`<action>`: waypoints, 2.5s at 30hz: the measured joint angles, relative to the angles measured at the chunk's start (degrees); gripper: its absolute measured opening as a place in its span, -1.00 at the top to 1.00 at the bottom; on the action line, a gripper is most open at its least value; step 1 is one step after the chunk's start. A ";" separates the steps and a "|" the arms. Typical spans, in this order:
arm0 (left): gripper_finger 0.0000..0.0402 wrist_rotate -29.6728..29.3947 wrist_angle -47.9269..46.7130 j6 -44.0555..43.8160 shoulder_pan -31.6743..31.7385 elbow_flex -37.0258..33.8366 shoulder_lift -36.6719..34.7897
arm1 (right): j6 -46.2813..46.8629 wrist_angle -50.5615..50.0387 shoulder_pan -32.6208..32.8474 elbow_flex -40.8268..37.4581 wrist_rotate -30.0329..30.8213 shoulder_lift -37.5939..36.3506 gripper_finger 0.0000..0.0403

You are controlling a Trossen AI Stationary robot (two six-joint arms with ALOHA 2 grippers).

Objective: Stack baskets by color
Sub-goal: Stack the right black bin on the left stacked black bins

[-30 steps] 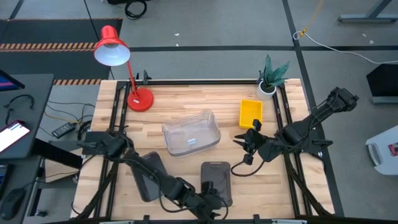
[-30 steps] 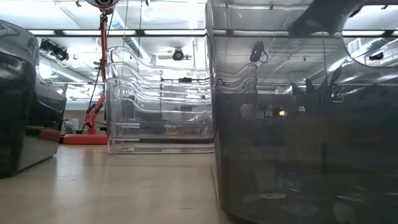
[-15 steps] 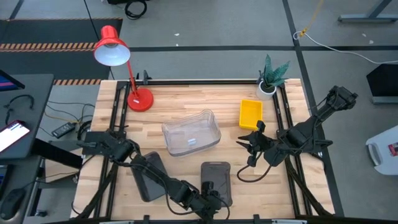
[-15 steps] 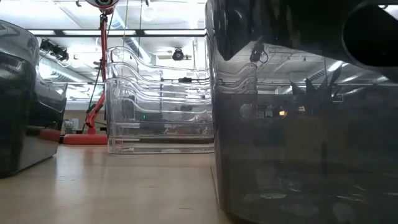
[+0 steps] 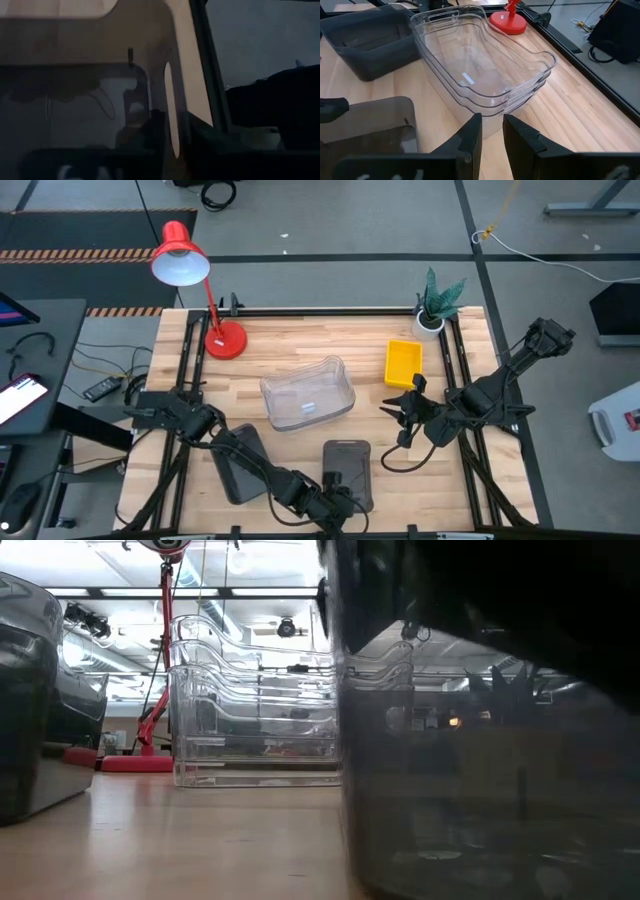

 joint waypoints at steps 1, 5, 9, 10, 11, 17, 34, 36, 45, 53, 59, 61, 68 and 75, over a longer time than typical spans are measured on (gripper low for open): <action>0.72 0.00 -0.41 -0.36 -0.02 0.00 0.00 | 0.03 0.05 0.00 0.00 -0.16 0.00 0.59; 0.95 -0.17 -0.92 -1.50 -0.06 0.11 -0.07 | 0.37 0.49 0.00 0.00 -0.42 0.00 0.59; 0.95 -0.12 -7.03 -1.11 -0.76 3.34 -0.07 | 0.79 0.40 0.00 0.00 -0.60 0.00 0.59; 0.95 -0.22 -9.73 -1.00 -1.06 4.75 -0.07 | 0.79 0.40 0.00 0.00 -0.63 0.00 0.59; 0.96 -0.45 -12.80 -0.56 -1.45 6.33 -0.07 | 0.79 0.40 0.00 0.00 -0.62 0.00 0.59; 0.98 -3.45 -27.92 -0.67 -5.26 15.76 -0.07 | 0.72 0.40 0.00 0.00 -0.51 0.02 0.59; 0.98 -15.92 -58.77 -21.65 -13.94 27.67 -3.31 | 0.96 1.29 0.00 0.00 -0.36 0.04 0.59; 0.99 -18.19 -62.71 -24.95 -15.02 27.67 -4.18 | 0.94 1.30 0.00 0.00 -0.33 0.04 0.59; 0.99 -22.05 -67.83 -34.26 -19.23 27.26 -6.80 | 0.91 1.39 0.00 0.00 -0.27 0.04 0.59; 0.99 -22.09 -67.61 -37.82 -21.55 21.34 -7.71 | 0.87 1.83 0.00 0.00 -0.18 0.06 0.59; 0.99 -21.83 -67.84 -46.09 -23.40 11.47 -14.30 | 0.87 2.48 0.00 0.00 -0.37 0.31 0.59; 0.99 -21.42 -67.81 -49.44 -24.12 8.19 -16.44 | 0.87 2.53 0.00 0.00 -0.38 0.31 0.59; 0.99 -20.95 -67.46 -61.87 -26.14 -1.03 -20.36 | 0.85 2.54 0.00 0.00 -0.38 0.31 0.59; 0.99 -20.44 -61.89 -62.56 -24.99 -3.73 -20.55 | 0.85 2.52 0.00 0.00 -0.38 0.31 0.59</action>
